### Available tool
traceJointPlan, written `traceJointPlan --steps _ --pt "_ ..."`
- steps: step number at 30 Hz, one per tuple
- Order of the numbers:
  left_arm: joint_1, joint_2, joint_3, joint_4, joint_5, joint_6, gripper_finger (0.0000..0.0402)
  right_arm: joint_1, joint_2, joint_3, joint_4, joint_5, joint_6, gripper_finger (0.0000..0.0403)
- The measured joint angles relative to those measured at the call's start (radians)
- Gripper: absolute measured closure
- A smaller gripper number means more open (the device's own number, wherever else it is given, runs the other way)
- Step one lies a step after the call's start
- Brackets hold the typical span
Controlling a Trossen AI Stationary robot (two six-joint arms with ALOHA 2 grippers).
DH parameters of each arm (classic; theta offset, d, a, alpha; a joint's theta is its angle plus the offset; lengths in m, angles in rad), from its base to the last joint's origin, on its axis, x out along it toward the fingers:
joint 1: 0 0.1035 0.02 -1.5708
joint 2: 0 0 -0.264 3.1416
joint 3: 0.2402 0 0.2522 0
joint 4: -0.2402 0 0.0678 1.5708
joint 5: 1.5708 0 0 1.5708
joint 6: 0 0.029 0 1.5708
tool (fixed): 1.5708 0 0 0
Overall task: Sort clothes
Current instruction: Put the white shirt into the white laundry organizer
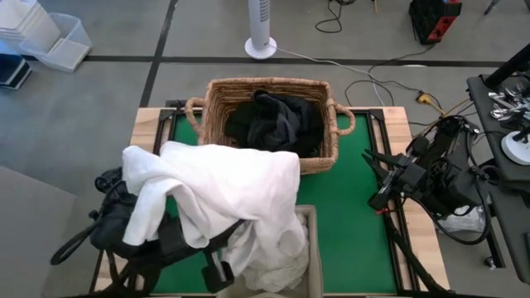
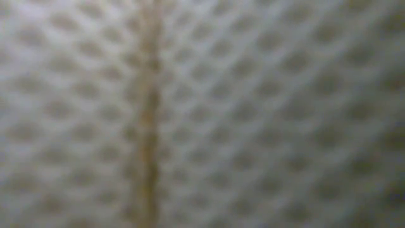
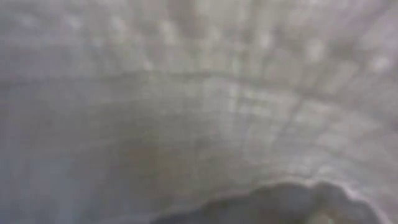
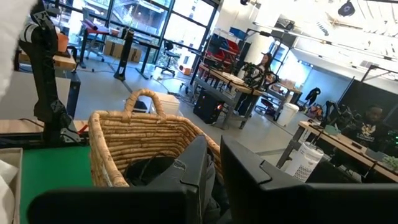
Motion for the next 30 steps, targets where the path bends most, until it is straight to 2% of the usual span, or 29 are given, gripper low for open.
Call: traceJointPlan --steps 11,17,26,30 --pt "0.024 0.000 -0.064 0.001 -0.008 -0.028 0.0397 0.000 0.000 -0.004 0.000 0.000 0.000 0.0365" --pt "0.038 -0.002 -0.120 0.003 -0.070 -0.060 0.0397 0.000 0.000 -0.004 0.000 0.000 0.000 0.0365" --pt "0.044 -0.004 -0.209 0.005 -0.087 -0.093 0.0394 0.000 0.000 -0.005 0.000 0.000 0.000 0.0365" --pt "0.045 -0.004 -0.251 0.005 -0.153 -0.103 0.0393 0.000 0.000 -0.005 0.000 0.000 0.000 0.0365"
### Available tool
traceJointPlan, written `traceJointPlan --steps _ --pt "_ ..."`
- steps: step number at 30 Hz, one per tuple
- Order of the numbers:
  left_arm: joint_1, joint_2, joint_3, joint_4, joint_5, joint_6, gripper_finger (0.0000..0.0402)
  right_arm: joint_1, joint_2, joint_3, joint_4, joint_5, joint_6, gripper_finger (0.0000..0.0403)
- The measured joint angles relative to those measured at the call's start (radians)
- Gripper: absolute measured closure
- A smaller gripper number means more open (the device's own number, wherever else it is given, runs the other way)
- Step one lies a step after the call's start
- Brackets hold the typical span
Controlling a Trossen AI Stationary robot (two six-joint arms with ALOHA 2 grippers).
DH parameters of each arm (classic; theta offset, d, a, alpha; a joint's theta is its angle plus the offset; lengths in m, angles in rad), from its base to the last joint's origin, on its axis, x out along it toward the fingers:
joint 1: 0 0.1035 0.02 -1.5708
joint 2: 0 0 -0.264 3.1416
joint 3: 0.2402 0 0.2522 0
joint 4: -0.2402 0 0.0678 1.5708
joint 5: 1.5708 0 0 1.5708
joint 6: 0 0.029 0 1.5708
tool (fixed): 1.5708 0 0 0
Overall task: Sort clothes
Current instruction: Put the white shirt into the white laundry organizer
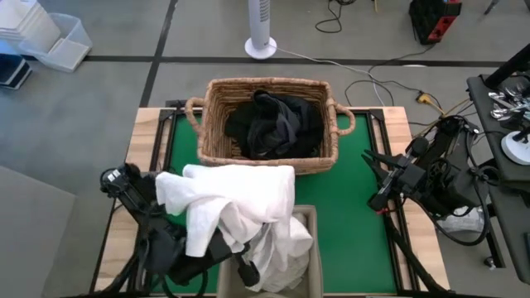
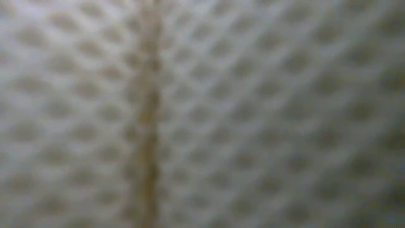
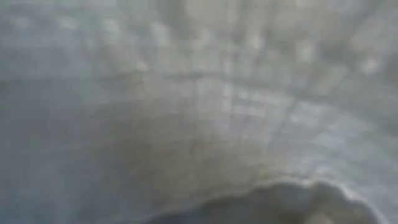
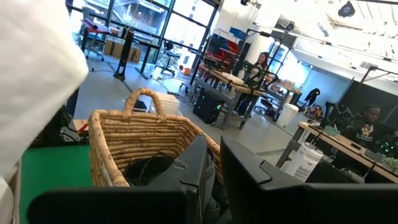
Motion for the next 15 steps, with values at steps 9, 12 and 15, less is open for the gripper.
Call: traceJointPlan --steps 9,12,15 --pt "-0.002 -0.006 -0.067 -0.006 -0.009 -0.082 0.0392 0.000 0.000 0.000 -0.006 0.000 0.000 0.0364" --pt "-0.002 -0.006 -0.098 -0.007 -0.009 -0.092 0.0392 0.000 0.000 0.000 -0.010 0.000 0.000 0.0364" --pt "-0.002 -0.006 -0.127 -0.028 -0.008 -0.101 0.0392 0.000 0.000 0.000 -0.021 0.000 0.001 0.0364"
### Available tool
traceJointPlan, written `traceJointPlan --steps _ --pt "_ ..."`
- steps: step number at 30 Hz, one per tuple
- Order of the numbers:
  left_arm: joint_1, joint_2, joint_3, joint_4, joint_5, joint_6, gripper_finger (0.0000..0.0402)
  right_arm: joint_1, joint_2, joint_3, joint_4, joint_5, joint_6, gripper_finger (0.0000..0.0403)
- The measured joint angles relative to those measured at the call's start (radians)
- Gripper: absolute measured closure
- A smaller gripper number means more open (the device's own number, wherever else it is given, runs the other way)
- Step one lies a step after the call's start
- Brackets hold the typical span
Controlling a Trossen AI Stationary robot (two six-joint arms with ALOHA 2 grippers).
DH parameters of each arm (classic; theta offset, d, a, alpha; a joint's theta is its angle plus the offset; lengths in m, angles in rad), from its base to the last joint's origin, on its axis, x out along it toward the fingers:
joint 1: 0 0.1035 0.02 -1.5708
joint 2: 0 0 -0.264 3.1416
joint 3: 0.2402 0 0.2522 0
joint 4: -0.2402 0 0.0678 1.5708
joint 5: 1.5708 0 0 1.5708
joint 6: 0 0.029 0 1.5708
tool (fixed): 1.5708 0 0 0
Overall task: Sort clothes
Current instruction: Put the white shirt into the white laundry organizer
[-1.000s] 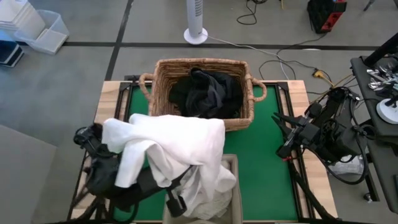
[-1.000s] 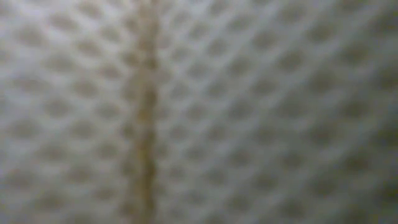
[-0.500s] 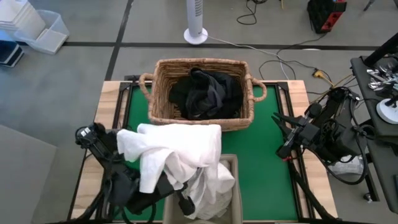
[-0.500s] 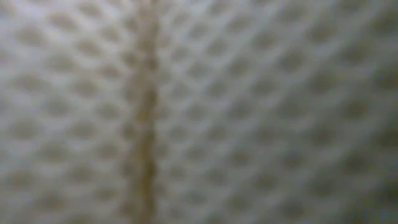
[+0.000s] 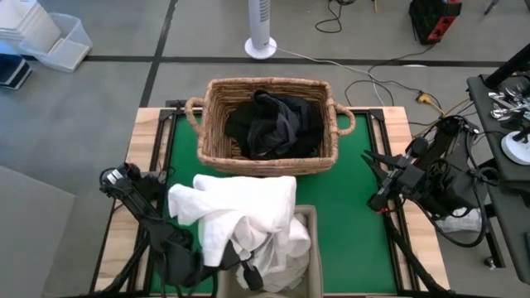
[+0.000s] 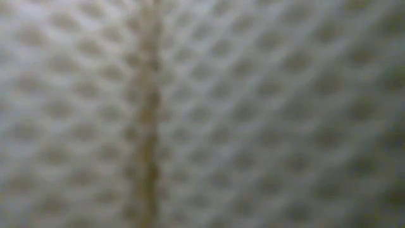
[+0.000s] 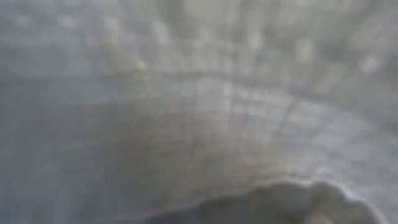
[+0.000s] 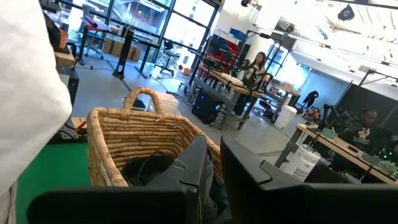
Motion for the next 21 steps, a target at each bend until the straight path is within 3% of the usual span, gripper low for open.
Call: traceJointPlan --steps 6,15,21 --pt "0.000 0.000 -0.032 -0.099 0.014 -0.083 0.0392 0.000 0.000 0.000 -0.006 0.000 0.006 0.0364" --pt "0.012 -0.001 -0.033 -0.432 0.329 -0.354 0.0392 0.000 0.000 0.000 -0.028 0.000 0.021 0.0364" --pt "0.023 -0.001 -0.034 -0.554 0.408 -0.428 0.0392 0.000 0.000 0.000 -0.073 0.000 0.066 0.0364"
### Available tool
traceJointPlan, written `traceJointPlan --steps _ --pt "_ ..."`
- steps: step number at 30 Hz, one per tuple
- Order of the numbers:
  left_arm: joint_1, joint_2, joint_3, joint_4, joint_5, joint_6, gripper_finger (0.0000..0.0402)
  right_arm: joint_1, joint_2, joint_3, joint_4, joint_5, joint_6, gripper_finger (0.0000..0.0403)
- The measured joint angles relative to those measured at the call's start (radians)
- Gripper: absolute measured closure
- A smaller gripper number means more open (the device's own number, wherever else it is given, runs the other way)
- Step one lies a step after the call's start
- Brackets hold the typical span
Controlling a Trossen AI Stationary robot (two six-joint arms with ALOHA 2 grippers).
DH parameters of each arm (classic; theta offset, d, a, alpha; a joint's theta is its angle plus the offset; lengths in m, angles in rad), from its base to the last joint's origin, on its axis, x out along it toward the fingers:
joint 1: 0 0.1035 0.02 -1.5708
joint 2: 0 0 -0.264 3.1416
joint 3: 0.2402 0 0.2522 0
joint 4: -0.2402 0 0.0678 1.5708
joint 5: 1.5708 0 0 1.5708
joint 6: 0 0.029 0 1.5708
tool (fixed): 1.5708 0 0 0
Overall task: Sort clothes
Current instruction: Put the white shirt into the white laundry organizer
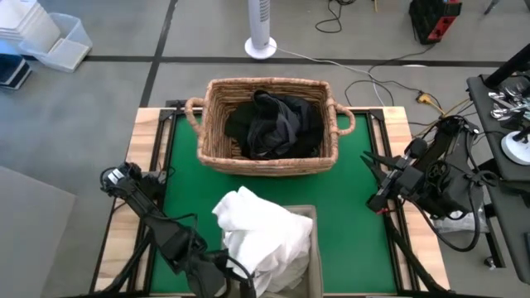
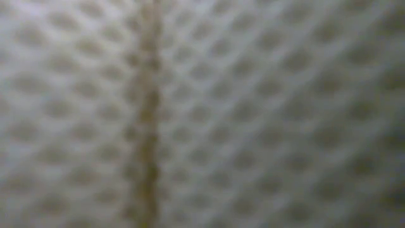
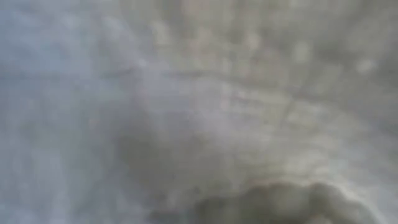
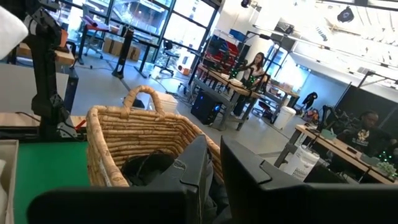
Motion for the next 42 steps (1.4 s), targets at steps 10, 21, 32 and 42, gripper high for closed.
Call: traceJointPlan --steps 10,21,32,42 --pt "0.014 -0.005 0.000 -0.123 0.255 -0.056 0.0392 0.000 0.000 0.000 -0.013 0.000 0.013 0.0364" --pt "0.047 -0.005 -0.027 -0.070 0.337 0.035 0.0392 0.000 0.000 0.000 -0.017 0.000 0.024 0.0364" --pt "0.066 -0.003 -0.065 -0.061 0.336 0.057 0.0392 0.000 0.000 0.000 -0.126 0.000 0.125 0.0364" --pt "0.066 -0.004 -0.106 -0.125 0.338 0.023 0.0392 0.000 0.000 0.000 -0.144 0.000 0.147 0.0364"
